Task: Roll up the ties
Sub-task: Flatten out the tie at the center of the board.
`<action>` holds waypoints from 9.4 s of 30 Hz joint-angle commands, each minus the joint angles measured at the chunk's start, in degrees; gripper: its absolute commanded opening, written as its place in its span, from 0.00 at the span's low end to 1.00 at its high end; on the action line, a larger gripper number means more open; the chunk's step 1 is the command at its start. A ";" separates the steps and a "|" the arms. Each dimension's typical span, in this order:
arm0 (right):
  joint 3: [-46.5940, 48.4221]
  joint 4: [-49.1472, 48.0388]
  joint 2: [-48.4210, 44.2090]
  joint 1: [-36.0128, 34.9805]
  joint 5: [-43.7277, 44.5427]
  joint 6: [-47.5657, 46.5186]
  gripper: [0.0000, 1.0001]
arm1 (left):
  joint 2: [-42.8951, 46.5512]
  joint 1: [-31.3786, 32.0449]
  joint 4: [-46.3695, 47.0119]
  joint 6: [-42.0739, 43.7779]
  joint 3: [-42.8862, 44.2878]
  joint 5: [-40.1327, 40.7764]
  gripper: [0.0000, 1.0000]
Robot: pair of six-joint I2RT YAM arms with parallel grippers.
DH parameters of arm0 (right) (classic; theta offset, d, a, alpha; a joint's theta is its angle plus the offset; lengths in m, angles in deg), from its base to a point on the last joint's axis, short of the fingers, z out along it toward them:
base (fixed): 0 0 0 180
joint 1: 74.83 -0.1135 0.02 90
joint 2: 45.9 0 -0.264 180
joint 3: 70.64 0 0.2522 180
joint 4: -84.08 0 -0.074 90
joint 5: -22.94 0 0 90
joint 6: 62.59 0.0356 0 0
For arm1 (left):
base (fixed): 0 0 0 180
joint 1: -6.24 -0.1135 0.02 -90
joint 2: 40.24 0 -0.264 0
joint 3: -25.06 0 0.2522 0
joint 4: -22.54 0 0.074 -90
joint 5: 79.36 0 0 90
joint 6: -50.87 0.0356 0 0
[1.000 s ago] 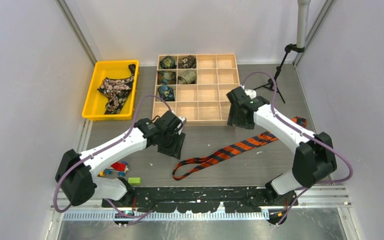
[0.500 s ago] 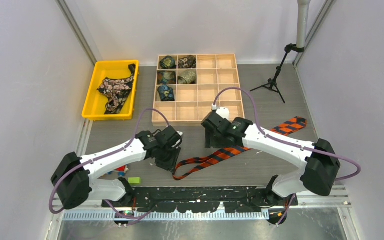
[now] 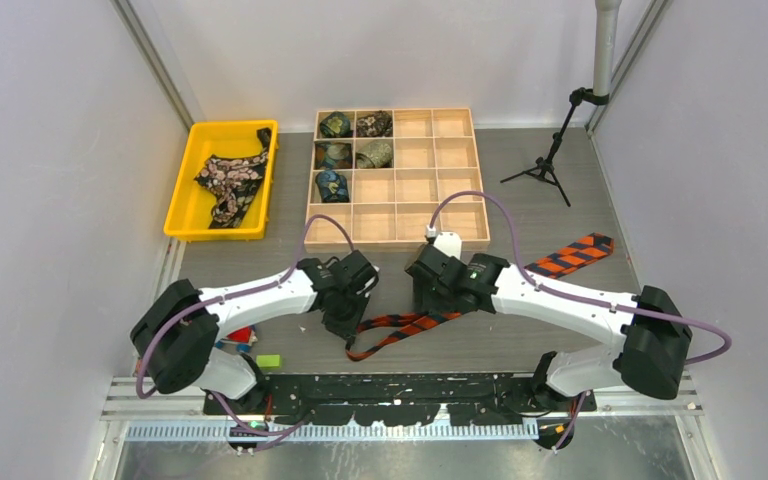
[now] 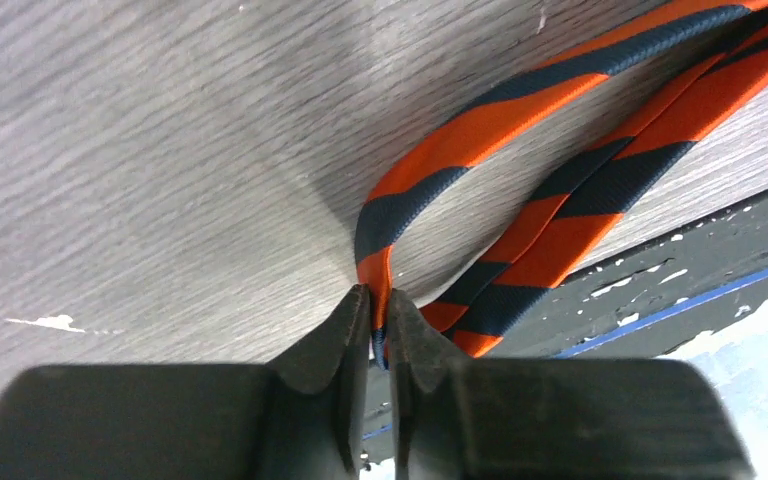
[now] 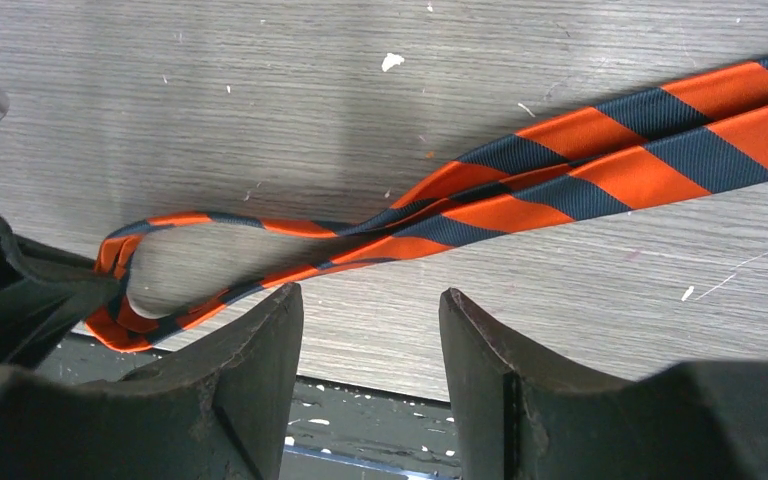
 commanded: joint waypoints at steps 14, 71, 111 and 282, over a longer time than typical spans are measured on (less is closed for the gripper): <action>-0.16 -3.75 -2.61 -0.68 -0.81 -0.83 0.57 | -3.13 -21.04 -0.69 2.91 0.36 -40.71 0.04; -4.55 1.99 -13.37 -8.89 8.62 7.64 0.53 | -24.25 -20.47 6.01 5.56 11.75 -38.94 0.06; 8.66 0.22 21.97 -9.50 9.18 25.31 0.57 | 5.05 -24.37 -15.88 12.06 10.41 -16.38 0.44; 7.37 -15.04 2.14 5.73 0.46 -2.57 0.56 | 20.98 -16.05 6.27 -8.59 -7.69 11.19 0.91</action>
